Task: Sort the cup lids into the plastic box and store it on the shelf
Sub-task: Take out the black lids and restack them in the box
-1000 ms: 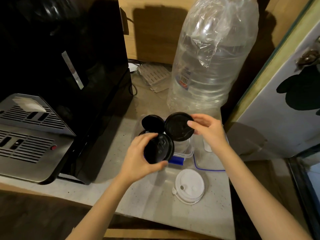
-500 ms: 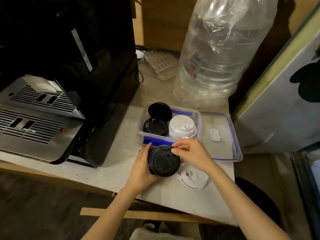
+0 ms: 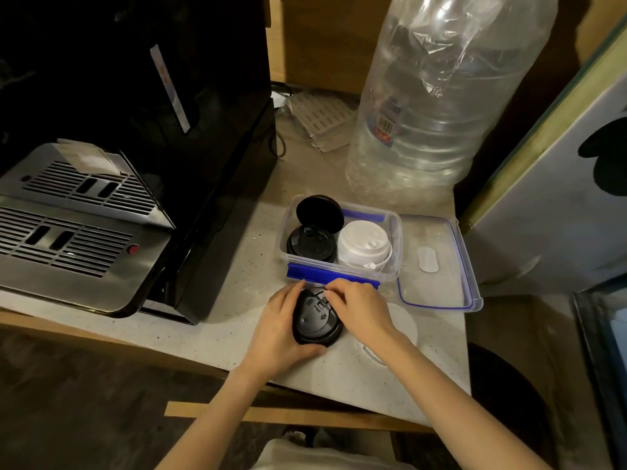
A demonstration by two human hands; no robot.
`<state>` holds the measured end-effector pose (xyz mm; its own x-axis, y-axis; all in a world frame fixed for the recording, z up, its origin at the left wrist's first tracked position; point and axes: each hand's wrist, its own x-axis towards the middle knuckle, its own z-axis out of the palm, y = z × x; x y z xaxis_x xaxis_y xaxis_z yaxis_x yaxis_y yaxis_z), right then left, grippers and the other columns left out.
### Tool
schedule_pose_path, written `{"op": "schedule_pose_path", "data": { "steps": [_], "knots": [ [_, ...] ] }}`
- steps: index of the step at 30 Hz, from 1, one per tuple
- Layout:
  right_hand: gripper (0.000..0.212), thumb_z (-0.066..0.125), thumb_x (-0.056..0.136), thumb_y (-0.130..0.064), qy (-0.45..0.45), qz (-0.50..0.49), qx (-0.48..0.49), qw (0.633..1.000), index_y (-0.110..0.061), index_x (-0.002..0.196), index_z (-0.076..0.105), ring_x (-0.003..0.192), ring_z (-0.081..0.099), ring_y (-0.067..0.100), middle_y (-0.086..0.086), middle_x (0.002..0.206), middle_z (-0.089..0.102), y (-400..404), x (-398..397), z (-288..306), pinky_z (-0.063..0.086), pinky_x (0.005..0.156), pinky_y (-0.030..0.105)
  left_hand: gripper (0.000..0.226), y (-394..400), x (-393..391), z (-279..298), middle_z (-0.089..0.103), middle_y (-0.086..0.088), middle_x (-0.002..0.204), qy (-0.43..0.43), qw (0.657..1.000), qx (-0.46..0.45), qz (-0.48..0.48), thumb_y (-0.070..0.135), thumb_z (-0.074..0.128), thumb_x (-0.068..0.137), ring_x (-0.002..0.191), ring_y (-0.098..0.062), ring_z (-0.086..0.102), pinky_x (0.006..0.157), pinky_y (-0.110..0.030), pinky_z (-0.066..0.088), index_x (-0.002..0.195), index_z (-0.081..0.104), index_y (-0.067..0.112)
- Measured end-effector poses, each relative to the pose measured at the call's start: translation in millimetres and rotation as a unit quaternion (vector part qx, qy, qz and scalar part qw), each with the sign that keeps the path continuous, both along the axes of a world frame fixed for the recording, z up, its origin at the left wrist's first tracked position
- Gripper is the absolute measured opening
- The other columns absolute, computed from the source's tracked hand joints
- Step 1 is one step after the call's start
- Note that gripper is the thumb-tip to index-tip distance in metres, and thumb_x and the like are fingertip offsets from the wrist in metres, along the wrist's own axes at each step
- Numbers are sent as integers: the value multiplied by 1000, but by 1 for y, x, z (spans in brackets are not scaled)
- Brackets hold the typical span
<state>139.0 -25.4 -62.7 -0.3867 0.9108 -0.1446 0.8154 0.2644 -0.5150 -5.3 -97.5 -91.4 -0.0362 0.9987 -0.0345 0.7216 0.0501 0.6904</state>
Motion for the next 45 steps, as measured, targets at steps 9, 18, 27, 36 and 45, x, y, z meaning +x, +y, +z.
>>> {"op": "schedule_pose_path", "data": {
  "steps": [9, 18, 27, 36, 45],
  "knots": [
    [28, 48, 94, -24, 3, 8, -27, 1000, -13, 118, 56, 101, 62, 21, 8, 113, 67, -4, 4, 1, 54, 85, 33, 96, 3, -4, -2, 44, 2, 138, 38, 999, 4, -35, 53, 76, 52, 127, -12, 37, 107, -26, 27, 134, 35, 25],
    [19, 54, 90, -22, 68, 5, 33, 997, -15, 103, 65, 79, 63, 17, 7, 95, 72, 12, 12, 37, 48, 70, 23, 55, 15, -6, 30, 52, 10, 120, -10, 998, 57, 11, 52, 62, 70, 112, -3, 42, 91, -11, 31, 118, 54, 25],
    [36, 52, 91, -14, 129, -50, 28, 990, -9, 126, 54, 111, 59, 29, 16, 123, 62, 109, 3, 50, 43, 97, 36, 33, 117, -22, 71, 58, -7, 121, 23, 989, 69, 130, 21, 51, 90, 104, -20, 56, 88, -34, 49, 123, 53, 16],
    [28, 50, 90, -15, 14, 38, 33, 999, -7, 115, 59, 95, 57, 37, 18, 105, 55, 137, -15, 32, 48, 81, 47, 35, 168, -25, 55, 56, -14, 122, 156, 982, 12, 102, 14, 46, 91, 113, -29, 47, 94, -40, 40, 125, 52, 11],
    [26, 51, 91, -21, 105, 42, 43, 993, -15, 116, 58, 104, 59, 26, 9, 113, 65, 124, -10, 43, 47, 87, 42, 26, 151, -30, 68, 66, -13, 106, 94, 979, 126, 129, 12, 52, 89, 95, -26, 61, 84, -35, 49, 112, 63, 8]
  ]
}}
